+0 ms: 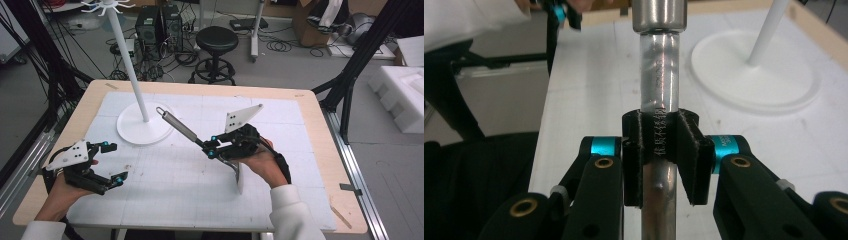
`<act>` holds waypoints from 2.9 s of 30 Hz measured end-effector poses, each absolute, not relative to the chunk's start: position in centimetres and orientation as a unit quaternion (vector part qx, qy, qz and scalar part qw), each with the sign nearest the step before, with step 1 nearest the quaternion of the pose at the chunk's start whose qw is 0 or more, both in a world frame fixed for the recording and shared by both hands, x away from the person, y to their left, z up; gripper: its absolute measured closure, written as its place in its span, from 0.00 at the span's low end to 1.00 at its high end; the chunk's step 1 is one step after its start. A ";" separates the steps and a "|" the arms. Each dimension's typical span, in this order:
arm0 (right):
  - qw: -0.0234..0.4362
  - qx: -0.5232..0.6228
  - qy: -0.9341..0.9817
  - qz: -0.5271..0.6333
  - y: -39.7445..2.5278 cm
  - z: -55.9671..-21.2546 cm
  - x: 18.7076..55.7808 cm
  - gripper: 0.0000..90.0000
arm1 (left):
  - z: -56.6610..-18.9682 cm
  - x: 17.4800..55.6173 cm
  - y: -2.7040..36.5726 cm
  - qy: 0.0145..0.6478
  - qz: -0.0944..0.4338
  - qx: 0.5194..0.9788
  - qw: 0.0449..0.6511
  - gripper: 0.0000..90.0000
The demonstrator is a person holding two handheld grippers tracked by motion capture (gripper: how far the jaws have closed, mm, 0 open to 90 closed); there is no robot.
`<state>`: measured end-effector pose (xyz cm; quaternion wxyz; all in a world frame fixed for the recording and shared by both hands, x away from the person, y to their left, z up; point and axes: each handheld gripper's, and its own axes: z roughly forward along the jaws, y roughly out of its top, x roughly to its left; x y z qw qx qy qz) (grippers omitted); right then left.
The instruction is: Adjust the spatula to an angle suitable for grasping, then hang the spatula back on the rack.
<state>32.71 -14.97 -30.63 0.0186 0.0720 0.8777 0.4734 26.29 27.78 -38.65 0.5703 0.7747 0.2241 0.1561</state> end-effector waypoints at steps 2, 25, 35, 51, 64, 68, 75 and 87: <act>0.023 0.065 0.871 0.486 -15.1 -30.1 32.7 0.83 | -38.7 26.3 27.8 0.224 0.156 0.775 0.570 0.02; 0.020 0.029 0.864 0.502 -15.3 -25.3 34.1 0.83 | -38.7 26.3 27.8 0.224 0.155 0.775 0.571 0.02; 0.023 0.025 0.858 0.512 -15.5 -24.9 34.0 0.83 | -38.7 26.3 27.7 0.223 0.154 0.775 0.571 0.02; 0.021 0.023 0.857 0.514 -16.1 -24.7 33.8 0.83 | -35.6 27.6 26.9 0.186 0.109 0.789 0.576 0.02; 0.020 0.022 0.854 0.520 -15.8 -24.8 34.0 0.83 | -29.2 30.1 25.5 0.135 0.083 0.800 0.579 0.02; 0.021 0.025 0.851 0.524 -15.9 -24.9 34.4 0.83 | -27.6 30.9 24.5 0.121 0.087 0.806 0.573 0.02; 0.020 0.029 0.848 0.529 -16.1 -25.0 34.9 0.83 | -25.4 32.2 22.8 0.091 0.078 0.808 0.577 0.02; 0.019 0.017 0.840 0.542 -16.2 -25.0 35.2 0.83 | -21.7 33.6 19.8 0.038 0.063 0.811 0.580 0.02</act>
